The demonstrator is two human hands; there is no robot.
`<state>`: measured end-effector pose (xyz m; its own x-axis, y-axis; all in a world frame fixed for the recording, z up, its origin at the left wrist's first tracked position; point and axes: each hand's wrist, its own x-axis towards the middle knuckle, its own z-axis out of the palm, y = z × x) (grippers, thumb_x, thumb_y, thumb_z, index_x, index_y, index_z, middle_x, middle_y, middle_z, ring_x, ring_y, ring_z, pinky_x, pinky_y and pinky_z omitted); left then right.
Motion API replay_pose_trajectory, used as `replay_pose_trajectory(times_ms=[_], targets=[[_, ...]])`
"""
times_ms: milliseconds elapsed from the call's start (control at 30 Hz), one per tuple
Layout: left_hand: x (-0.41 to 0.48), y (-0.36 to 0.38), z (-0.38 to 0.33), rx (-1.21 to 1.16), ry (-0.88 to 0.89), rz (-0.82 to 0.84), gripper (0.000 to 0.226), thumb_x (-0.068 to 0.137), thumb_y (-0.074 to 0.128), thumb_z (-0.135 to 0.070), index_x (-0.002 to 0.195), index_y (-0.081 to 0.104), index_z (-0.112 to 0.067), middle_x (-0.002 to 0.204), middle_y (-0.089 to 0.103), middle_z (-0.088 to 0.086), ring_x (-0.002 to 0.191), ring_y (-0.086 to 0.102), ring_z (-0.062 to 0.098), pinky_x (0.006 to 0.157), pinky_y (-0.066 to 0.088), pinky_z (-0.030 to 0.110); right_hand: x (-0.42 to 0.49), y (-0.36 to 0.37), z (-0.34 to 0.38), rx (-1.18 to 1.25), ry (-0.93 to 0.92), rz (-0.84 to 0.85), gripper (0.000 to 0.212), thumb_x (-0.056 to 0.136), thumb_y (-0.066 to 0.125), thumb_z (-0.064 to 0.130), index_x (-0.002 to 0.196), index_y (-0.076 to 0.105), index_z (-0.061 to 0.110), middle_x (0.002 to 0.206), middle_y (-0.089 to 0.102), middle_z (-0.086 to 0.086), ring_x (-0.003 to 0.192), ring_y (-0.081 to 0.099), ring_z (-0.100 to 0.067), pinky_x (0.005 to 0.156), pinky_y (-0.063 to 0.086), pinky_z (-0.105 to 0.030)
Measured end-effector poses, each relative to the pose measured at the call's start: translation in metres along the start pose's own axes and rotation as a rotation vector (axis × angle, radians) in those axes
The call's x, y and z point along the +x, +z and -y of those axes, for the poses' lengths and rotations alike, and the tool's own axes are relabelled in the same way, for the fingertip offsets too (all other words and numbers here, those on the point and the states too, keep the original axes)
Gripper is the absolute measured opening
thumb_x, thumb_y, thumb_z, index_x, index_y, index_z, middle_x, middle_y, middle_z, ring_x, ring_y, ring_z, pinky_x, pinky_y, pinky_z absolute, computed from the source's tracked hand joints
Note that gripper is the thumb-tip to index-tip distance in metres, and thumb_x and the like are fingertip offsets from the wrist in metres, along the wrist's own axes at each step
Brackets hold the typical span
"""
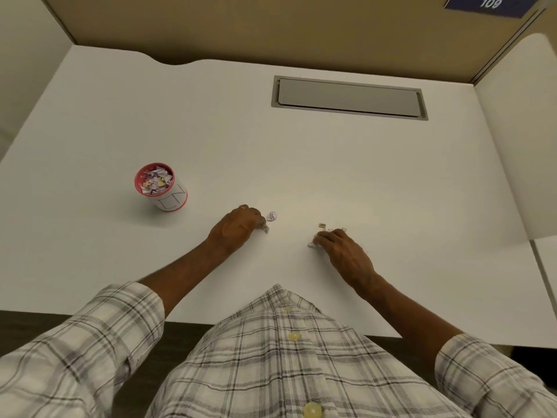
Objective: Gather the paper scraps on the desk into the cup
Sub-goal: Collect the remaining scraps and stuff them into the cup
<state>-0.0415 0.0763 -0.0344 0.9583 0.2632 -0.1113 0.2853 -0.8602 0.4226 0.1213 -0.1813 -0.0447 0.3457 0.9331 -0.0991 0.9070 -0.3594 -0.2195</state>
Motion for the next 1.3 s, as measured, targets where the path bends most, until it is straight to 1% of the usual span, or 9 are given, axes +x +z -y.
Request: replay_pose_trajectory(times_ms=[167,333,400,500,600,767,967,1233,1300], targets=[[-0.005,-0.009,-0.005,-0.344,-0.102,-0.199,0.017,0.088,0.065,0.002,0.095,0.078,-0.005,0.095,0.076,0.008,0.087,0.07,0.023,0.081,0.055,0.033,0.005,0.001,0.003,0.088,0.038,-0.082,0.034,0.09,0.061,-0.005,0.113,0.07,0.018,0.117,0.073,0.001,0.102,0.062,-0.025,0.075,0.056,-0.04],[-0.016,-0.029,-0.005,-0.517,-0.25,-0.346,0.019,0.088,0.066,-0.005,0.095,0.079,-0.017,0.095,0.077,-0.006,0.089,0.071,0.009,0.084,0.058,0.034,0.013,-0.003,0.012,0.266,0.132,-0.273,0.018,0.091,0.068,-0.001,0.1,0.077,0.012,0.098,0.079,0.001,0.092,0.072,-0.021,0.083,0.05,-0.025],[-0.025,-0.047,-0.003,-0.57,-0.258,-0.424,0.019,0.089,0.067,-0.01,0.092,0.079,-0.024,0.091,0.076,-0.012,0.084,0.071,0.008,0.077,0.059,0.032,0.019,-0.007,0.016,0.454,0.283,-0.274,0.018,0.091,0.068,0.001,0.101,0.078,0.012,0.099,0.079,0.003,0.092,0.072,-0.011,0.086,0.052,-0.019],[-0.038,-0.083,0.008,-0.597,-0.29,-0.565,0.017,0.09,0.066,-0.015,0.092,0.078,-0.026,0.091,0.076,-0.012,0.081,0.072,0.011,0.074,0.059,0.026,0.029,-0.013,0.019,0.798,0.535,-0.289,0.023,0.091,0.066,0.003,0.101,0.08,0.017,0.084,0.078,0.008,0.074,0.069,0.002,0.072,0.05,-0.01],[-0.053,-0.117,0.031,-0.478,-0.339,-0.663,0.017,0.089,0.065,-0.015,0.09,0.078,-0.026,0.088,0.075,-0.011,0.08,0.07,0.008,0.07,0.055,0.019,0.035,-0.018,0.019,0.978,0.658,-0.339,0.014,0.089,0.073,0.016,0.097,0.081,0.024,0.068,0.074,0.009,0.056,0.062,-0.001,0.051,0.044,-0.011],[-0.071,-0.143,0.076,-0.14,-0.447,-0.552,0.023,0.088,0.061,-0.007,0.103,0.077,-0.016,0.106,0.074,0.005,0.099,0.068,0.021,0.085,0.051,0.026,0.048,-0.027,0.022,1.102,0.669,-0.342,0.011,0.085,0.078,0.018,0.091,0.08,0.027,0.076,0.077,0.001,0.067,0.066,-0.006,0.072,0.055,-0.026],[-0.071,-0.14,0.098,0.046,-0.487,-0.385,0.025,0.093,0.063,-0.015,0.115,0.073,-0.008,0.112,0.07,0.02,0.103,0.065,0.039,0.092,0.053,0.044,0.054,-0.029,0.03,1.162,0.672,-0.347,0.012,0.085,0.079,0.017,0.095,0.08,0.024,0.082,0.079,-0.001,0.075,0.072,-0.012,0.078,0.057,-0.028],[-0.067,-0.148,0.092,-0.018,-0.487,-0.339,0.02,0.087,0.067,-0.028,0.105,0.075,-0.024,0.105,0.074,0.009,0.098,0.068,0.032,0.083,0.056,0.038,0.054,-0.031,0.042,1.193,0.655,-0.345,0.015,0.089,0.074,0.011,0.102,0.079,0.016,0.084,0.079,-0.002,0.075,0.072,-0.012,0.06,0.05,-0.015],[-0.067,-0.154,0.092,-0.033,-0.488,-0.341,0.024,0.083,0.071,-0.027,0.107,0.074,-0.025,0.107,0.074,0.008,0.1,0.068,0.031,0.086,0.056,0.04,0.055,-0.031,0.045,1.202,0.649,-0.348,0.015,0.088,0.076,0.012,0.102,0.079,0.015,0.086,0.079,-0.005,0.075,0.072,-0.013,0.064,0.052,-0.018]])
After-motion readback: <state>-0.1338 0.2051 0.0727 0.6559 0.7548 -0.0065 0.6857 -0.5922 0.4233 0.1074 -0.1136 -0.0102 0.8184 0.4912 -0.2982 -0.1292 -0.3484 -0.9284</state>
